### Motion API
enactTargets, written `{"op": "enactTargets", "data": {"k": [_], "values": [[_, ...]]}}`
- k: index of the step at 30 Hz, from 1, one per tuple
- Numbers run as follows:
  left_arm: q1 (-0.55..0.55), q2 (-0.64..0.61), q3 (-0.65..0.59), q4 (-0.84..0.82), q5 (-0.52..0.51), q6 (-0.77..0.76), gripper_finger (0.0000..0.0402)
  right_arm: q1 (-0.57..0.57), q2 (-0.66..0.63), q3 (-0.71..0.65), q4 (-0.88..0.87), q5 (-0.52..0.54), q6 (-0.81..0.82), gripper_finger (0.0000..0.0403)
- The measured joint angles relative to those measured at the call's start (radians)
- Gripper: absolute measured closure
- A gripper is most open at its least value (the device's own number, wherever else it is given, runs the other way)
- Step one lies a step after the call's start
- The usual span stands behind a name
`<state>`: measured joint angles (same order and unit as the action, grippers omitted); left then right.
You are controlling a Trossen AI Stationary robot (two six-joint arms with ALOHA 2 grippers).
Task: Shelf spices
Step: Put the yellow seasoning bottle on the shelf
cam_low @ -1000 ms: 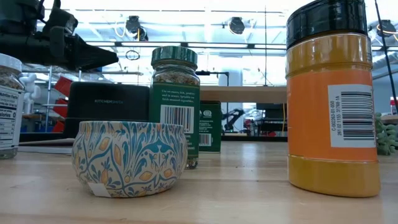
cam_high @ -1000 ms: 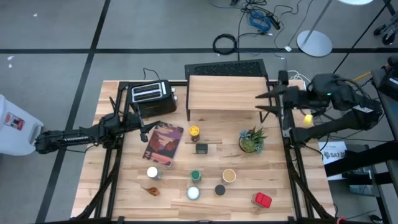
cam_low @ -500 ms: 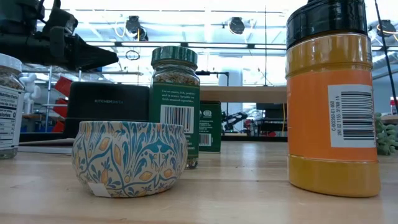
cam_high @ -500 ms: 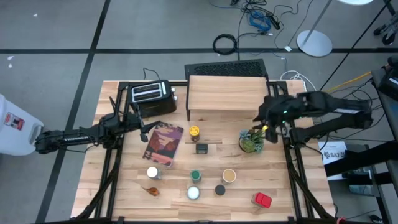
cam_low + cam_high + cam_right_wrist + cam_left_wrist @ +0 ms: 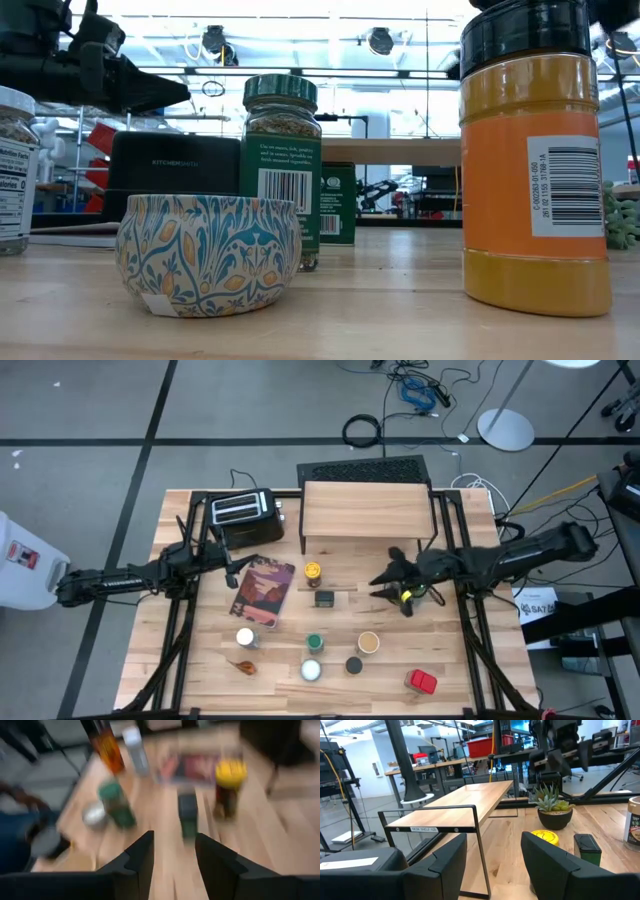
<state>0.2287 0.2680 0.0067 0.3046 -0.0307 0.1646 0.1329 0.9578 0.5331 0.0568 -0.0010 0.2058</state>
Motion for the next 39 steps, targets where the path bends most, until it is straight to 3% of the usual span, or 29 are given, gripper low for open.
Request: {"op": "enactTargets", "data": {"k": [4,8,12,17,21,24,31,39], "values": [[0.000,0.000,0.000,0.000,0.000,0.000,0.0203,-0.007,0.061,-0.141,0.538,0.006,-0.069,0.0270],[0.000,0.000,0.000,0.000,0.000,0.000,0.0203,-0.009,0.141,-0.189,1.003,-0.002,-0.179,0.0270],[0.000,0.000,0.000,0.000,0.000,0.000,0.0203,-0.009,0.189,-0.156,1.230,-0.066,-0.289,0.0270],[0.000,0.000,0.000,0.000,0.000,0.000,0.0203,-0.001,0.196,-0.044,1.296,-0.164,-0.411,0.0270],[0.000,0.000,0.000,0.000,0.000,0.000,0.0203,0.007,0.190,0.066,1.258,-0.216,-0.494,0.0270],[0.000,0.000,0.000,0.000,0.000,0.000,0.0203,0.006,0.174,0.160,1.132,-0.216,-0.541,0.0270],[0.000,0.000,0.000,0.000,0.000,0.000,0.0203,0.006,0.138,0.424,0.602,-0.198,-0.589,0.0270],[0.000,0.000,0.000,0.002,0.000,0.000,0.0203,0.004,0.153,0.716,-0.022,-0.039,-0.580,0.0270]]}}
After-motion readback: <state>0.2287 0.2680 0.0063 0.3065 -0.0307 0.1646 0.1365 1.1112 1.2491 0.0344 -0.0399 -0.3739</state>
